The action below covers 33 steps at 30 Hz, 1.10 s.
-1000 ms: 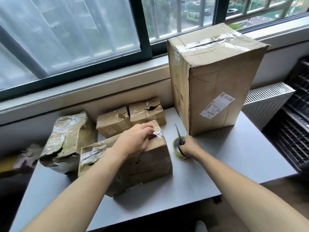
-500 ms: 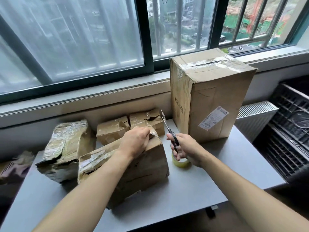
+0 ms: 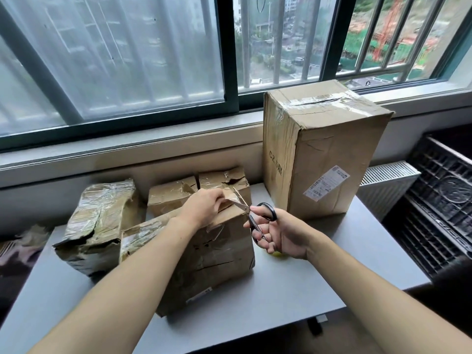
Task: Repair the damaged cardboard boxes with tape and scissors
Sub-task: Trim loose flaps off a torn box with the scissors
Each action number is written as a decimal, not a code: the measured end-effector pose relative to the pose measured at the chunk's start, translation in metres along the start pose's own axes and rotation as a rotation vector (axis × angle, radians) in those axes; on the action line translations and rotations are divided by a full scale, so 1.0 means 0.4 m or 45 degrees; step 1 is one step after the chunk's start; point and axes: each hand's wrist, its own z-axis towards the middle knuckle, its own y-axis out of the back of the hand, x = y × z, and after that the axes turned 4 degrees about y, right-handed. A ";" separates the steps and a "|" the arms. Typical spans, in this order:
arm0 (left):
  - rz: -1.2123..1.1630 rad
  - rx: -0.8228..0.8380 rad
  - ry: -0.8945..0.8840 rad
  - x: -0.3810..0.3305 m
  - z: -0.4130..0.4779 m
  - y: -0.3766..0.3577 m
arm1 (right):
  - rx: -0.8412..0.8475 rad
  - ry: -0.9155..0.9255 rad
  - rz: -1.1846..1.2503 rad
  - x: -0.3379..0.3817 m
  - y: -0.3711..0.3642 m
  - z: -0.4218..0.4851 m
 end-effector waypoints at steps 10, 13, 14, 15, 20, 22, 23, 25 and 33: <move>-0.027 -0.194 -0.092 0.007 -0.035 -0.039 | -0.091 0.022 0.029 -0.029 -0.021 0.030; 0.013 -0.305 -0.151 0.001 -0.054 -0.047 | -0.102 0.028 0.019 -0.041 -0.026 0.041; 0.031 -0.342 -0.168 -0.002 -0.060 -0.048 | -0.109 0.038 0.008 -0.046 -0.028 0.045; 0.056 -0.371 -0.176 -0.003 -0.064 -0.050 | -0.121 0.052 -0.012 -0.051 -0.031 0.049; 0.060 -0.421 -0.199 -0.011 -0.075 -0.059 | -0.187 0.117 -0.117 -0.082 -0.038 0.068; 0.018 -0.426 -0.201 -0.019 -0.078 -0.067 | -0.215 0.133 -0.130 -0.098 -0.034 0.071; 0.011 -0.428 -0.198 -0.022 -0.079 -0.071 | -0.229 0.142 -0.136 -0.106 -0.031 0.072; -0.012 -0.426 -0.193 -0.025 -0.080 -0.080 | -0.246 0.163 -0.140 -0.122 -0.025 0.075; -0.094 -0.422 -0.224 -0.023 -0.077 -0.083 | -0.281 0.215 -0.225 -0.134 -0.015 0.095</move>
